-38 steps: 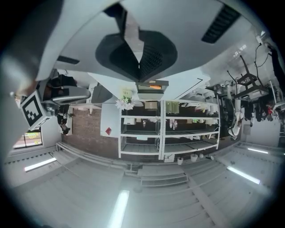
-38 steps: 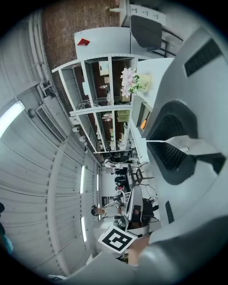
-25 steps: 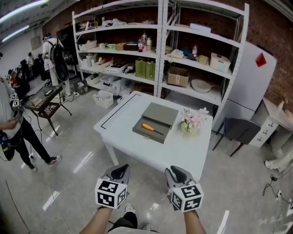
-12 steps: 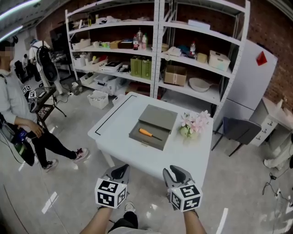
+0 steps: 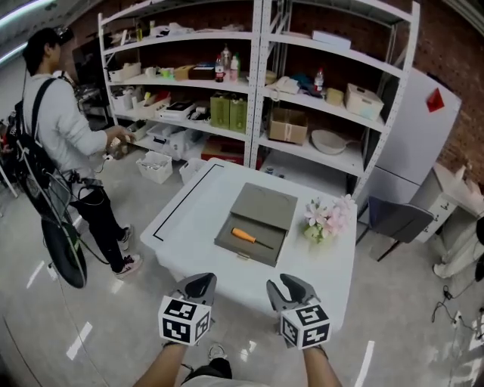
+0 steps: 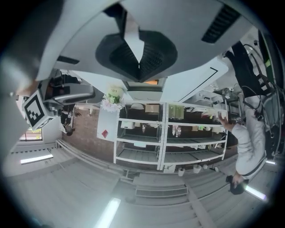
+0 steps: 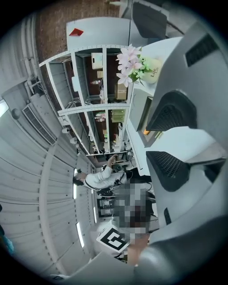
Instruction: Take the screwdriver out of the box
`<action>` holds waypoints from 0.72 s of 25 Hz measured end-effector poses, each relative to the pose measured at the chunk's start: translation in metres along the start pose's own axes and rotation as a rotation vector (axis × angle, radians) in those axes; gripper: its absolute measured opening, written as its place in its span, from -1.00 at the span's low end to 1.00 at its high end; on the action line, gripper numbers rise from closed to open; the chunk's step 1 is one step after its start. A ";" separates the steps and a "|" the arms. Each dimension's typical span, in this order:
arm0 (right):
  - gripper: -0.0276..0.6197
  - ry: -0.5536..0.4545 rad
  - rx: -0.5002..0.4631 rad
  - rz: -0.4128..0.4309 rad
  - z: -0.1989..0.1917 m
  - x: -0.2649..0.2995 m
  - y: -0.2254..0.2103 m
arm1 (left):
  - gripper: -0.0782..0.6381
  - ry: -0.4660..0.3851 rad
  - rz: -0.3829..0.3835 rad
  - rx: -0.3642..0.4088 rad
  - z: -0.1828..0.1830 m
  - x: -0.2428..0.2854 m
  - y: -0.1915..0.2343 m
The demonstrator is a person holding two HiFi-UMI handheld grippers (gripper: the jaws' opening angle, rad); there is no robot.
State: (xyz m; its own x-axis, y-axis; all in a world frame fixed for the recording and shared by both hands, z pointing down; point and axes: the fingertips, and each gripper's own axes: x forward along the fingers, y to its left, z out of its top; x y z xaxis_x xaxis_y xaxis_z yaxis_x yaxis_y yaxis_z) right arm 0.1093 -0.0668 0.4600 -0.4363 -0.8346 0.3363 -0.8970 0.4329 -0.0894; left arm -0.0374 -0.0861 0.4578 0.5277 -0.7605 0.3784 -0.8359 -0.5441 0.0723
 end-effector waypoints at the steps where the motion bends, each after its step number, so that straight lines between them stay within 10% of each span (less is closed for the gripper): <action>1: -0.48 0.003 0.000 -0.003 0.003 0.007 0.000 | -0.77 0.001 -0.004 0.000 0.002 0.004 0.006; 18: -0.36 0.107 -0.031 -0.044 0.024 0.115 -0.014 | -0.77 0.004 -0.069 -0.016 0.024 0.058 0.102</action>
State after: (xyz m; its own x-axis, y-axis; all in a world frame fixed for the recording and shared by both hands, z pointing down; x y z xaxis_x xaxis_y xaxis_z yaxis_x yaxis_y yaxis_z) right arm 0.0695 -0.1772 0.4772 -0.3854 -0.8125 0.4374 -0.9116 0.4087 -0.0441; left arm -0.0884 -0.1937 0.4653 0.5834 -0.7200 0.3757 -0.8000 -0.5893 0.1129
